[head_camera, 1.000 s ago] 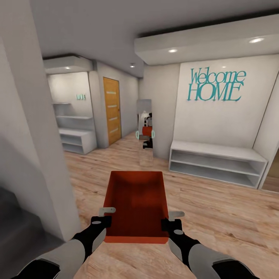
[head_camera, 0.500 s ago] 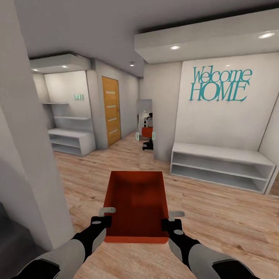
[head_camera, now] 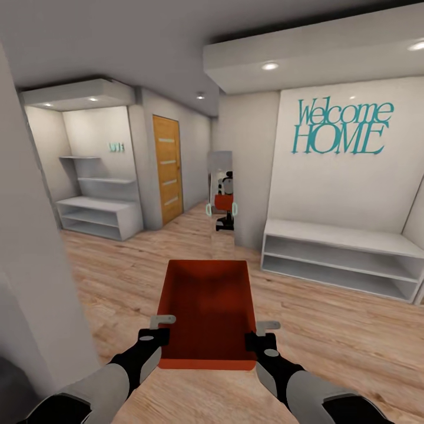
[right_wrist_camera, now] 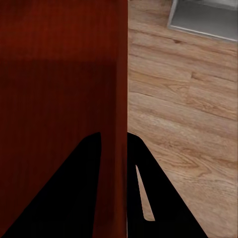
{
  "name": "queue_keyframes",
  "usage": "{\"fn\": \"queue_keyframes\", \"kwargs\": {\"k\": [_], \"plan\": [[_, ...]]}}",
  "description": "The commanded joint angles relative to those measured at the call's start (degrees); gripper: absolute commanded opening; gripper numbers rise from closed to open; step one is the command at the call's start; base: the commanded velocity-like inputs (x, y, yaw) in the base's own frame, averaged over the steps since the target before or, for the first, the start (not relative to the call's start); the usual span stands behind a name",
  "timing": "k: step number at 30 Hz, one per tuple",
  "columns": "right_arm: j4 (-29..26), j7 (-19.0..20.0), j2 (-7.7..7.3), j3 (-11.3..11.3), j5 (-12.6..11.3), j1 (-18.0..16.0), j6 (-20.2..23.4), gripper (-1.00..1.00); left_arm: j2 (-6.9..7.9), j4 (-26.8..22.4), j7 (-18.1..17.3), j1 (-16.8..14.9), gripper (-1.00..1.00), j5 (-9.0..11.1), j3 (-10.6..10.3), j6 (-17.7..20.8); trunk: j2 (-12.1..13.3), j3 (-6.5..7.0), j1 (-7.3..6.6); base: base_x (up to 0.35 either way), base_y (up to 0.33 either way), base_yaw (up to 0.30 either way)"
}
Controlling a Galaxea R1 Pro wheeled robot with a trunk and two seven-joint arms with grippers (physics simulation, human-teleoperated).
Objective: Move the two storage containers from the living room to the garage. In the garage, place one container on the floor and stack the other container on top of it (either order is fine).
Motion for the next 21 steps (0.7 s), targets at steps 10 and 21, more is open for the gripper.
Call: {"fn": "queue_keyframes", "kwargs": {"k": [10,21], "plan": [[1.3,-0.5,-0.77,0.6,-0.9,0.0,-0.3,-1.00,0.19,-0.3,1.8,-0.1,-1.00,-1.0,0.8,0.3,-0.1,-0.07,0.04,0.324,0.000,0.000],[1.3,-0.5,-0.81,0.6,-0.9,0.0,-0.3,-1.00,0.19,-0.3,1.8,-0.1,-1.00,-1.0,0.9,0.3,-0.1,-0.07,0.04,0.324,0.000,0.000]]}}
